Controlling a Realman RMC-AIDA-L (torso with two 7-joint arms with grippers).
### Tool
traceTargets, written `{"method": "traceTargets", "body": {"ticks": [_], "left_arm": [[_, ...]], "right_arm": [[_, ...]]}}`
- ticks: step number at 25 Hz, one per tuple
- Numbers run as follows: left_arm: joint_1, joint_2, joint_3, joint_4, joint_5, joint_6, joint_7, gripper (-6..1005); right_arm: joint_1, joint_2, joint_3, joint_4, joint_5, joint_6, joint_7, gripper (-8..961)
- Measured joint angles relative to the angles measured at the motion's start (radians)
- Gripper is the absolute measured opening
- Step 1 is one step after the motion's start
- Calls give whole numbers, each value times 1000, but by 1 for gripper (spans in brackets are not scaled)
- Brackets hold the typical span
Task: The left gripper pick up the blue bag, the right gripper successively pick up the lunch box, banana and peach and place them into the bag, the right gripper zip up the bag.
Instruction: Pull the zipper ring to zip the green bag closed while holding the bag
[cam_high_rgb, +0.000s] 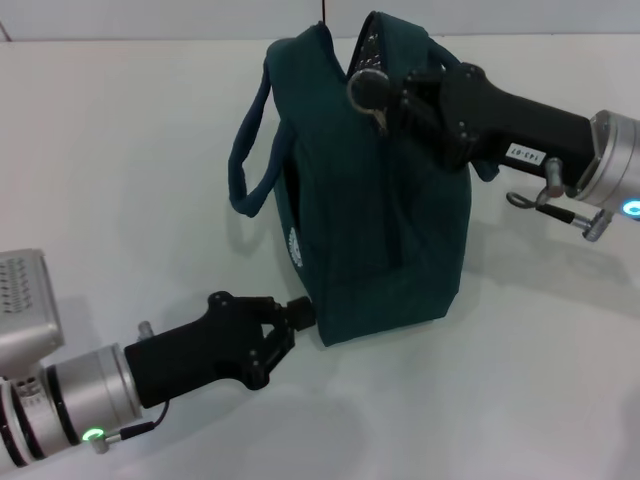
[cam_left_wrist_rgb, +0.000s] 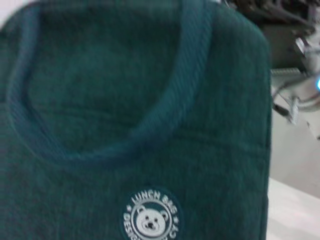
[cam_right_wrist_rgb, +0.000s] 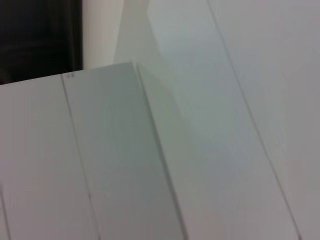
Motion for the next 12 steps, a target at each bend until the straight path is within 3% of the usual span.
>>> {"method": "traceTargets", "body": {"ticks": [1, 12], "left_arm": [[5, 1, 0, 0, -10, 7, 0, -2], [96, 5, -1, 74, -114, 142, -7, 184]], "right_arm": [[0, 0, -9, 0, 2, -3, 1, 8], [3, 0, -33, -13, 5, 3, 9, 8]]}}
